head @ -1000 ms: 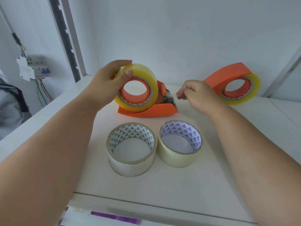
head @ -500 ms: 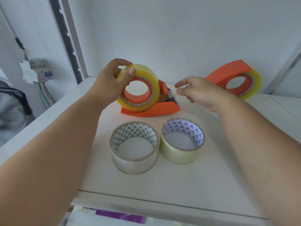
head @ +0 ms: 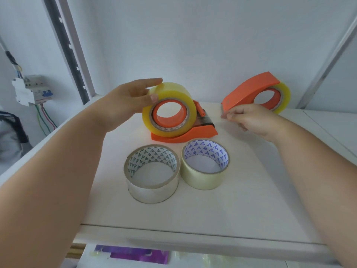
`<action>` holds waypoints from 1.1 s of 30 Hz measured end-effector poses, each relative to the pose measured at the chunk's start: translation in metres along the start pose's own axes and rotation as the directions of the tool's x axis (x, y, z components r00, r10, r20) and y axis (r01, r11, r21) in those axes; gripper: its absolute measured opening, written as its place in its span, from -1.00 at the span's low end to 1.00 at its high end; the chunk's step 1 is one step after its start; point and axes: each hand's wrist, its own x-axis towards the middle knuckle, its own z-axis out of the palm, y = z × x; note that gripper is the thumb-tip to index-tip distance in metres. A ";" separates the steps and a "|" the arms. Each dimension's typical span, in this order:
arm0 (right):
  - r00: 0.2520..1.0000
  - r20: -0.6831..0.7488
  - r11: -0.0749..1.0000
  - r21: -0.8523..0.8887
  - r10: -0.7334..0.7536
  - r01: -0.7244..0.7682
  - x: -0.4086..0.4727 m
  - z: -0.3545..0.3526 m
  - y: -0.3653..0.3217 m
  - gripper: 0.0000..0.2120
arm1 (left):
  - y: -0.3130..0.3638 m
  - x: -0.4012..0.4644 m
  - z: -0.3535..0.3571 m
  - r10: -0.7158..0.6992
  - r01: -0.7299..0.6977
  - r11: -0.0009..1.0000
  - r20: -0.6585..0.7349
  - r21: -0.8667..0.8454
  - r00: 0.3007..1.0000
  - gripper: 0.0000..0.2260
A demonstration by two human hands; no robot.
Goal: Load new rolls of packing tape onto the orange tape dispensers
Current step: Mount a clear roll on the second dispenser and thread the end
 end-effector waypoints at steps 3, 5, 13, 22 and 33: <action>0.999 0.026 0.992 -0.118 -0.029 0.032 -0.006 0.004 -0.002 -0.87 | 0.012 0.002 -0.002 -0.034 0.034 0.999 0.046 0.005 0.998 -0.63; 0.999 0.021 0.967 -0.250 -0.033 0.037 -0.008 0.005 -0.006 -0.85 | 0.023 0.007 0.002 -0.066 0.065 0.985 0.002 0.157 0.998 -0.65; 0.957 -0.105 0.865 -0.462 -0.272 0.195 -0.007 0.013 -0.033 -0.61 | 0.074 0.041 0.062 0.218 -0.049 0.537 -0.083 0.842 0.972 -0.45; 0.950 0.001 0.813 -0.516 -0.312 0.268 0.002 0.037 -0.049 -0.67 | 0.063 0.054 0.088 0.006 0.092 0.055 -0.092 0.994 0.996 -0.49; 0.965 0.046 0.852 -0.458 -0.259 0.251 -0.009 0.030 -0.039 -0.77 | 0.057 0.050 0.076 0.032 0.021 0.152 -0.027 0.988 0.999 -0.67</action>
